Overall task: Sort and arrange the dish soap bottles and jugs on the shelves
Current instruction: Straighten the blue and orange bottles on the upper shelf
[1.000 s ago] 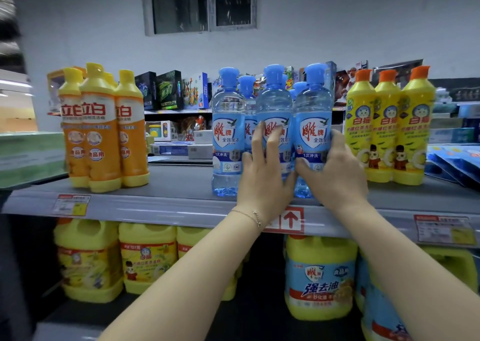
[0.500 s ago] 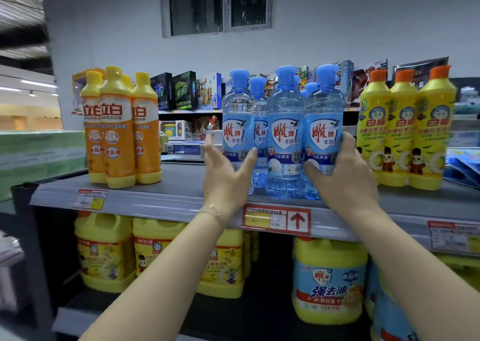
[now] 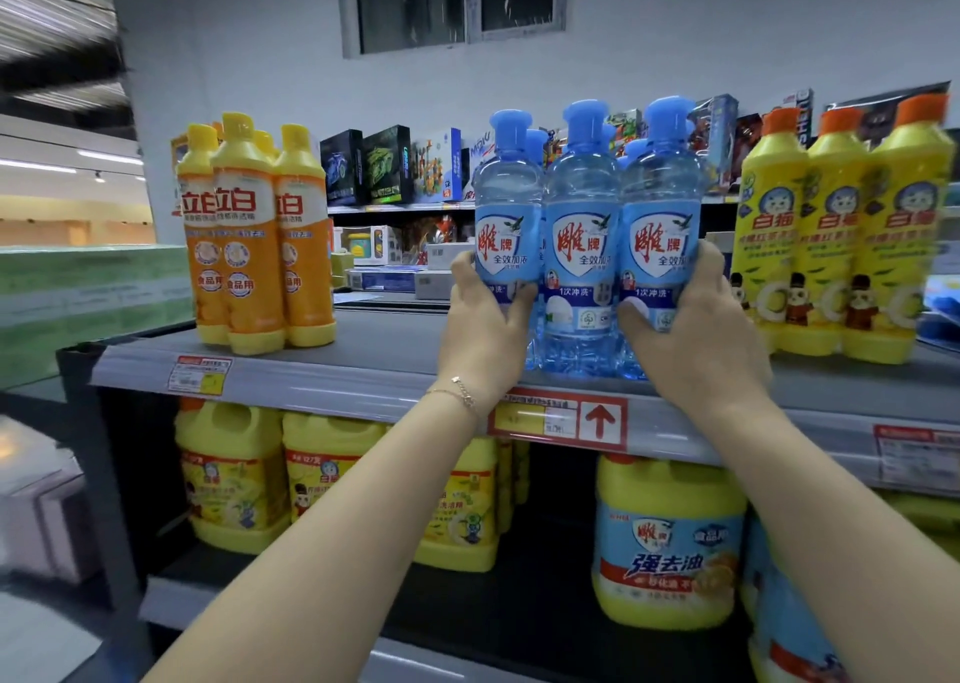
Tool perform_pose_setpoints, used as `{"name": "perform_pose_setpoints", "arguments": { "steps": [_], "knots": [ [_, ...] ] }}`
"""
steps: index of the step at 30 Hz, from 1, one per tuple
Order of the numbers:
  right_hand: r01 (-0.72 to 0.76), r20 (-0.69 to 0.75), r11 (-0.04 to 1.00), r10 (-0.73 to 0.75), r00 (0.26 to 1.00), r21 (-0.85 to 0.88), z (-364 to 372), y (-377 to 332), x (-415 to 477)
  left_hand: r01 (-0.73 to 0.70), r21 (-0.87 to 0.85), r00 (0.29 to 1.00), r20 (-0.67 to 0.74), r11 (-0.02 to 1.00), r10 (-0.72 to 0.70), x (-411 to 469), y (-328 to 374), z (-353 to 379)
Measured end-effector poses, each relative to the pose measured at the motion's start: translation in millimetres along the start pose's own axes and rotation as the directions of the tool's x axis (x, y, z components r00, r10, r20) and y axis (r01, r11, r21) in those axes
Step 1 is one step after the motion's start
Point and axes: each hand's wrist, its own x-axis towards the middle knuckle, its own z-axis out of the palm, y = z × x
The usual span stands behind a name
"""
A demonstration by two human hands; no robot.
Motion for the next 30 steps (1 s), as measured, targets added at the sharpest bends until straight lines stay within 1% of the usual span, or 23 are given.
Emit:
{"name": "perform_pose_setpoints", "arguments": {
  "steps": [1,2,3,4,5,7,9,11,13,16,19,21,23,24,25,26,27,28,30],
  "knots": [
    [0.027,-0.053,1.0,-0.027,0.998,-0.011,-1,-1,-1,-0.012,-0.015,1.0,-0.018,1.0,0.012,-1,-1,-1],
    [0.095,-0.125,0.994,-0.1,0.987,-0.045,-3,-2,-2,-0.04,0.004,0.998,-0.052,0.999,0.04,-2,-2,-2],
    [0.194,-0.196,0.976,-0.21,0.958,-0.095,-4,-4,-5,-0.078,0.045,0.993,-0.087,0.996,0.082,-3,-3,-5],
    [0.306,-0.245,0.941,-0.333,0.911,-0.144,-5,-7,-9,-0.121,0.086,0.985,-0.112,0.989,0.131,-5,-4,-8],
    [0.41,-0.252,0.895,-0.443,0.861,-0.174,-4,-10,-13,-0.158,0.12,0.977,-0.127,0.98,0.173,-5,-6,-14],
    [0.578,-0.174,0.803,-0.596,0.784,-0.146,1,-23,-21,-0.213,0.163,0.961,-0.144,0.963,0.237,-6,-11,-27],
    [0.673,-0.089,0.737,-0.676,0.731,-0.07,8,-48,-25,-0.264,0.208,0.942,-0.154,0.942,0.298,-6,-15,-45],
    [0.717,-0.042,0.697,-0.716,0.697,0.003,15,-77,-26,-0.296,0.268,0.924,-0.163,0.917,0.346,-6,-22,-65],
    [0.72,0.001,0.691,-0.722,0.692,0.072,24,-106,-27,-0.297,0.324,0.916,-0.168,0.898,0.364,-5,-33,-88],
    [0.681,0.076,0.719,-0.693,0.717,0.137,46,-143,-27,-0.277,0.421,0.91,-0.175,0.864,0.376,-2,-57,-127],
    [0.619,0.137,0.761,-0.646,0.751,0.195,79,-175,-25,-0.183,0.49,0.913,-0.236,0.852,0.332,8,-89,-174],
    [0.524,0.193,0.797,-0.589,0.784,0.302,104,-196,-22,-0.113,0.512,0.912,-0.287,0.852,0.293,19,-107,-204],
    [0.361,0.254,0.817,-0.505,0.825,0.449,129,-217,-18,-0.052,0.496,0.937,-0.277,0.867,0.215,35,-123,-228],
    [0.262,0.281,0.819,-0.447,0.849,0.51,141,-227,-16,-0.013,0.445,0.958,-0.252,0.896,0.139,44,-129,-238],
    [0.168,0.309,0.821,-0.384,0.87,0.546,152,-236,-13,0.038,0.351,0.976,-0.213,0.936,0.041,54,-134,-247],
    [0.083,0.338,0.822,-0.321,0.885,0.564,163,-245,-10,0.1,0.225,0.986,-0.152,0.969,-0.066,65,-139,-255],
    [0.001,0.365,0.816,-0.26,0.894,0.578,174,-254,-6,0.168,0.092,0.984,-0.075,0.981,-0.162,76,-144,-263],
    [-0.079,0.39,0.801,-0.201,0.898,0.594,183,-261,-2,0.236,-0.016,0.972,0.002,0.972,-0.236,88,-149,-271],
    [-0.209,0.423,0.761,-0.095,0.901,0.615,199,-273,5,0.333,-0.129,0.939,0.135,0.934,-0.316,111,-161,-285]
  ]
}}
